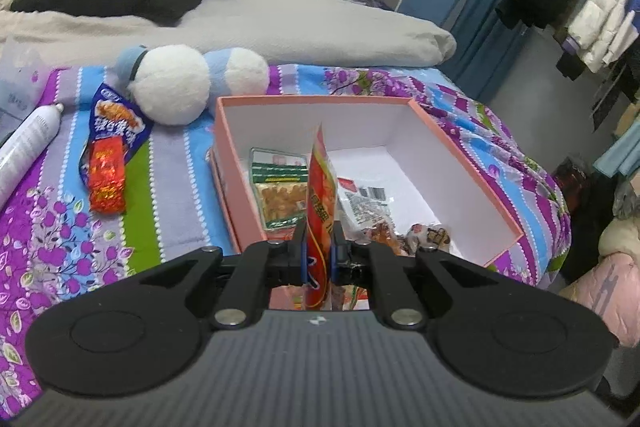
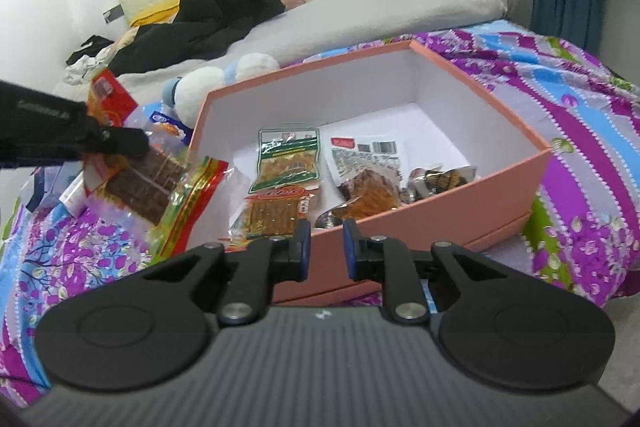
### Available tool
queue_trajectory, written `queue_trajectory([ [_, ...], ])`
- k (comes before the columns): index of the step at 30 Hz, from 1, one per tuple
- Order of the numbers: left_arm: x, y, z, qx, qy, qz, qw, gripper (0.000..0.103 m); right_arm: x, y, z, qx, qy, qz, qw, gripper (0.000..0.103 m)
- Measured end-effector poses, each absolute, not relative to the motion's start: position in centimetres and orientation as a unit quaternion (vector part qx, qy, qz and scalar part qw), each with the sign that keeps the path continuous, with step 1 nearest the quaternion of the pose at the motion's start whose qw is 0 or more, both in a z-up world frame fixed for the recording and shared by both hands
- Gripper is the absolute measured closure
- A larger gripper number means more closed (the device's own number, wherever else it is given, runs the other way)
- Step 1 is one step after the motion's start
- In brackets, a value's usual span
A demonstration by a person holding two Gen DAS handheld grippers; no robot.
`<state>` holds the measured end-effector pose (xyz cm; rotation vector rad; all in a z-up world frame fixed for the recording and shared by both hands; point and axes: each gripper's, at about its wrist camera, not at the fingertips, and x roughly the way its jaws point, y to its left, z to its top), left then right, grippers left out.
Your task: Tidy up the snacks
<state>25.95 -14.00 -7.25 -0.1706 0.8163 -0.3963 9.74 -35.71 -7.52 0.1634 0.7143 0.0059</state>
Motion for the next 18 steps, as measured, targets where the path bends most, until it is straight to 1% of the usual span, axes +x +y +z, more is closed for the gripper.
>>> queue_trajectory([
  [2, 25.6, -14.3, -7.0, -0.081, 0.389, -0.197, 0.896, 0.091, 8.4, -36.2, -7.2, 0.076, 0.343, -0.008, 0.936, 0.081],
  [3, 25.4, -14.4, -6.8, -0.080, 0.387, -0.200, 0.897, 0.091, 7.8, -36.4, -7.1, 0.075, 0.343, -0.014, 0.936, 0.078],
  [4, 25.3, -14.6, -6.7, -0.080, 0.384, -0.203, 0.897, 0.091, 7.1, -36.8, -7.1, 0.077, 0.343, -0.021, 0.936, 0.065],
  [5, 25.1, -14.7, -6.7, -0.081, 0.383, -0.206, 0.897, 0.091, 6.2, -37.1, -7.1, 0.081, 0.343, -0.030, 0.935, 0.056],
  [6, 25.0, -14.8, -6.6, -0.081, 0.382, -0.209, 0.897, 0.091, 5.5, -37.3, -7.1, 0.083, 0.343, -0.037, 0.935, 0.043],
  [7, 24.9, -14.9, -6.6, -0.081, 0.382, -0.211, 0.896, 0.091, 4.7, -37.5, -7.2, 0.084, 0.342, -0.042, 0.935, 0.040],
  [11, 24.2, -15.3, -6.7, -0.084, 0.382, -0.219, 0.894, 0.091, 2.0, -37.8, -8.0, 0.082, 0.354, -0.067, 0.929, 0.038],
  [13, 23.9, -15.4, -6.8, -0.083, 0.383, -0.223, 0.893, 0.091, 0.9, -37.9, -8.8, 0.089, 0.363, -0.079, 0.924, 0.028],
  [15, 23.5, -15.6, -6.9, -0.081, 0.384, -0.226, 0.892, 0.091, 0.0, -37.8, -9.6, 0.083, 0.372, -0.092, 0.920, 0.022],
  [18, 22.9, -15.7, -7.1, -0.077, 0.387, -0.229, 0.890, 0.091, -0.8, -37.6, -10.8, 0.066, 0.386, -0.101, 0.915, 0.022],
])
